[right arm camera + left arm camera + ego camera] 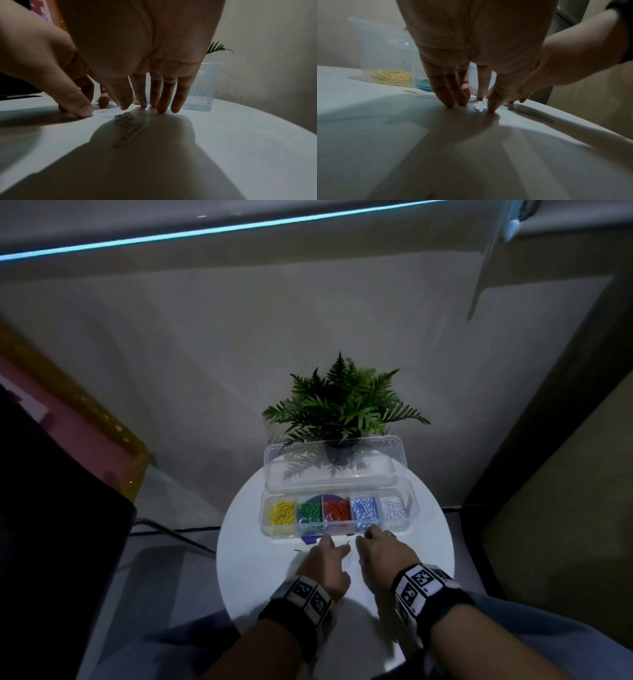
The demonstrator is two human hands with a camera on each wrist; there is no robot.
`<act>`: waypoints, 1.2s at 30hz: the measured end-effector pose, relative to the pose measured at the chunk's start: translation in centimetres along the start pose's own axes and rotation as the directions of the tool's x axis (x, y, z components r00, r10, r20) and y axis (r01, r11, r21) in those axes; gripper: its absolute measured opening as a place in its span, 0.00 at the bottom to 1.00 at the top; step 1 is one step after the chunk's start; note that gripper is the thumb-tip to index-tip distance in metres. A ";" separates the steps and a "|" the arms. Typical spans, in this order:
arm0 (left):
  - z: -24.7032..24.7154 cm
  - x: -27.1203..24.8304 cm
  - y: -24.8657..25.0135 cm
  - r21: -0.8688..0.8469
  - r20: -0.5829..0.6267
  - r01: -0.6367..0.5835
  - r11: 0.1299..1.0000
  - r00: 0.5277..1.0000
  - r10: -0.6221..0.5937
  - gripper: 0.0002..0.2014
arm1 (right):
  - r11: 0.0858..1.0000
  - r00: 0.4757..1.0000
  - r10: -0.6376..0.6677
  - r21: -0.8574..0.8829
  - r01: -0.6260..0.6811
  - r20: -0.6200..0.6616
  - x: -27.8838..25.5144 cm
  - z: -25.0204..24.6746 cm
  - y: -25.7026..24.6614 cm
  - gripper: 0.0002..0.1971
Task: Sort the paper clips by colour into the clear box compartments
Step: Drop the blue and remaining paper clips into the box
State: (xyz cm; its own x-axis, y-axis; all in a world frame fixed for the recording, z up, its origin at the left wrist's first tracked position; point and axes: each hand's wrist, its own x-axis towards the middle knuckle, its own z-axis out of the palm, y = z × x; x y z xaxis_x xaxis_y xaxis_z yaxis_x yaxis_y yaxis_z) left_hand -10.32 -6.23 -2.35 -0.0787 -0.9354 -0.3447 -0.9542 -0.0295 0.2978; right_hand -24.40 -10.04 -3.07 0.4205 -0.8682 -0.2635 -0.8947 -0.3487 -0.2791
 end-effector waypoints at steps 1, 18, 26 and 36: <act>0.1 0.0 -0.2 0.008 -0.005 -0.025 1.000 1.000 0.025 0.26 | 1.000 1.000 -0.016 -0.017 0.016 0.014 -0.2 -0.2 0.1 0.12; 0.6 0.2 0.1 0.156 0.005 -0.054 0.986 0.999 0.054 0.12 | 0.996 0.999 0.038 0.084 -0.037 -0.008 -1.9 0.2 0.5 0.11; 0.5 0.8 0.1 -0.220 -0.024 0.019 0.975 0.999 -0.025 0.22 | 0.981 0.997 0.046 0.183 -0.057 0.062 -2.4 -0.9 0.3 0.06; 0.3 1.7 2.1 -0.044 -0.055 -0.024 0.999 0.998 0.022 0.16 | 0.752 0.960 0.223 0.656 -0.059 -0.169 -2.4 -5.2 3.0 0.15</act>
State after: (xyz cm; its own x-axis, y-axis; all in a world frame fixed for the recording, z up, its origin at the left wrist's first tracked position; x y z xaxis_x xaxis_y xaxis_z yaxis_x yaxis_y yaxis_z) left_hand -12.57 -7.80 -2.56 -0.0833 -0.9539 -0.2883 -0.9382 -0.0225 0.3452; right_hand -28.93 -10.82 1.53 0.1790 -0.9709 -0.1591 -0.5989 0.0208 -0.8005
